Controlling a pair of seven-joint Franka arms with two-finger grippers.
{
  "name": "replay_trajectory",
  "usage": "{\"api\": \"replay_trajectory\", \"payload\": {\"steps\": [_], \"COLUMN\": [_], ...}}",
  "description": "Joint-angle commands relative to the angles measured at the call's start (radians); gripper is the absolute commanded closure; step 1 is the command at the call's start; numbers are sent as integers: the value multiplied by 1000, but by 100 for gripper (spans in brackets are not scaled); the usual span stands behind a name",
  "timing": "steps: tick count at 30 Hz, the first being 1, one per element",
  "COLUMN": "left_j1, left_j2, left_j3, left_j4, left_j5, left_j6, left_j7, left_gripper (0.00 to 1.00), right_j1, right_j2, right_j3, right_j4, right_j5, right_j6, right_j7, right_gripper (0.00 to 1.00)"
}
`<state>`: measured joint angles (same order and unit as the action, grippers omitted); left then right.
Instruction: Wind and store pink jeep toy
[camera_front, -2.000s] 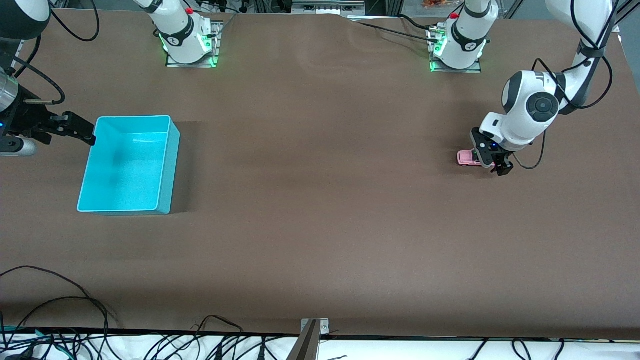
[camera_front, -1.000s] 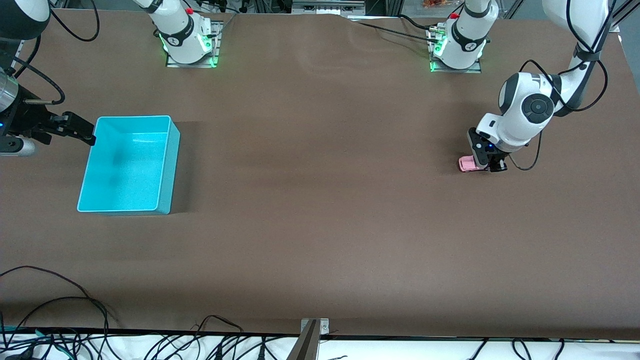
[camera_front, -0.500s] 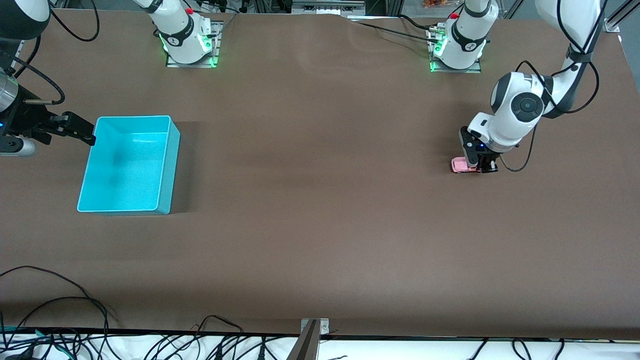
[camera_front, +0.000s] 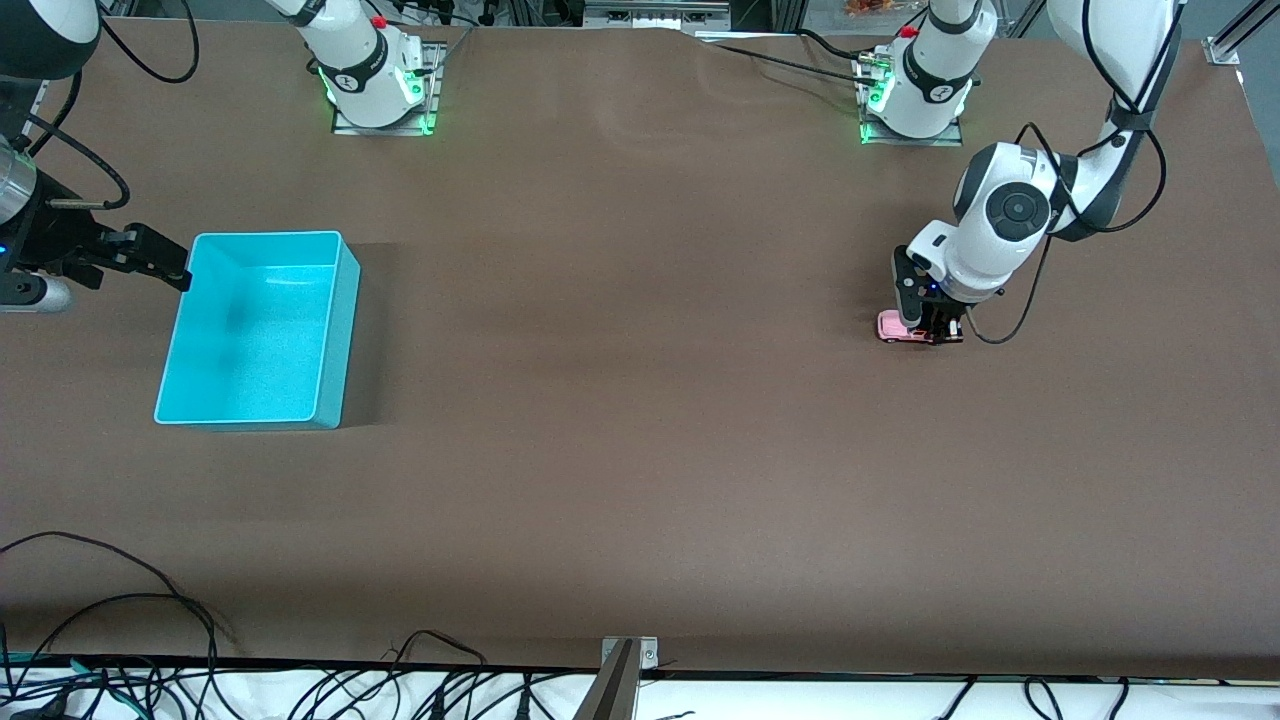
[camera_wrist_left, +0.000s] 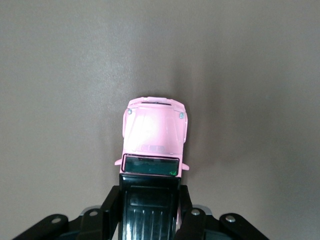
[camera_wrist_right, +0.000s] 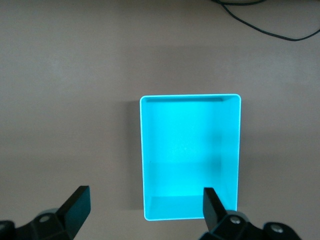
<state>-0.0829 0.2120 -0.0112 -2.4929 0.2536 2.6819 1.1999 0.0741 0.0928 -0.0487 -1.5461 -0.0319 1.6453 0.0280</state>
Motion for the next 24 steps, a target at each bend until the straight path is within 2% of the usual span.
{"api": "replay_trajectory", "payload": {"steps": [1,9,24], "left_j1": [15,45,183], "left_j2": [44,76,107], "left_j3": [5,11,5], "left_j4": [25,57,106], "left_j5": [26,26,15], "left_j6": [7,10,9], "left_j7": [17,49,181], "left_gripper": [100,100,100], "right_j1": [1,1,1], "right_j2": [-2,-2,-2], "right_j3": [0,0,0], "right_j4": [6,6,6], "right_j5": [-5,-5,-5], "right_j6": [2,2,2], "right_j7": [7,9,7], "right_gripper": [0,0,0]}}
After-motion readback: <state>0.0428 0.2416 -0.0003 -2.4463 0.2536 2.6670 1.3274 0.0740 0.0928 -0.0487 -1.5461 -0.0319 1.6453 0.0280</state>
